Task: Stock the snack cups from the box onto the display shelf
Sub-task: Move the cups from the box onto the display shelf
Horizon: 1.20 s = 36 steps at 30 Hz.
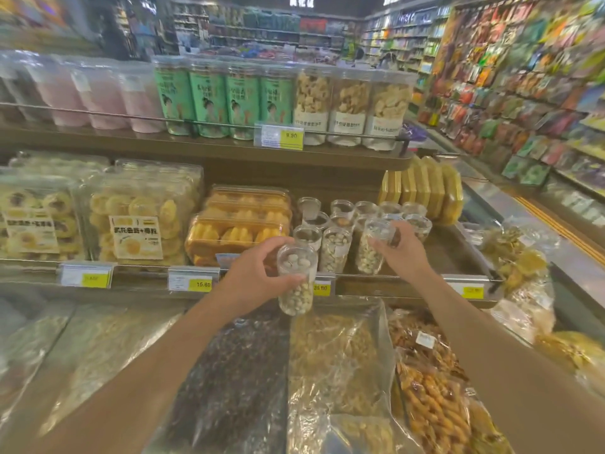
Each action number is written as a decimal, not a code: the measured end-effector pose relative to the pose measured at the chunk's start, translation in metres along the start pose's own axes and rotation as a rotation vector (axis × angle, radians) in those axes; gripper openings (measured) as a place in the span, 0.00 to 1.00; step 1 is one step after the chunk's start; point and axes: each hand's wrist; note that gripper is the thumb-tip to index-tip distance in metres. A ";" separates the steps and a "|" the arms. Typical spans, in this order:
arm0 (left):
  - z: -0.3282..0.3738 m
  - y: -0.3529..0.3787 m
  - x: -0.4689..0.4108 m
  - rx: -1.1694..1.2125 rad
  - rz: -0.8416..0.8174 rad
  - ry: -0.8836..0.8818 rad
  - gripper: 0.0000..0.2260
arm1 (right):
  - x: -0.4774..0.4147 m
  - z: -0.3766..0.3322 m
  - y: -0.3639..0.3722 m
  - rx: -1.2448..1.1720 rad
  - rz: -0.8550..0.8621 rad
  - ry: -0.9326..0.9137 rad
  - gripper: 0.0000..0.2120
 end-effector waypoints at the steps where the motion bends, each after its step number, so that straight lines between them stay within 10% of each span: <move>1: 0.001 0.002 -0.004 -0.005 0.003 -0.004 0.24 | -0.005 0.001 0.001 0.000 -0.008 -0.009 0.32; 13: 0.023 0.015 -0.044 -0.080 -0.025 0.016 0.28 | -0.013 0.022 0.022 0.022 -0.136 -0.035 0.40; 36: 0.121 0.121 -0.188 -0.199 -0.184 0.217 0.32 | 0.011 0.094 -0.079 -0.263 0.216 0.096 0.15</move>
Point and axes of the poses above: each hand's wrist, its own x-axis away from the middle knuckle, its own y-axis out of the palm, z = x × y, and after that the axes turned 3 degrees about -z, right-handed
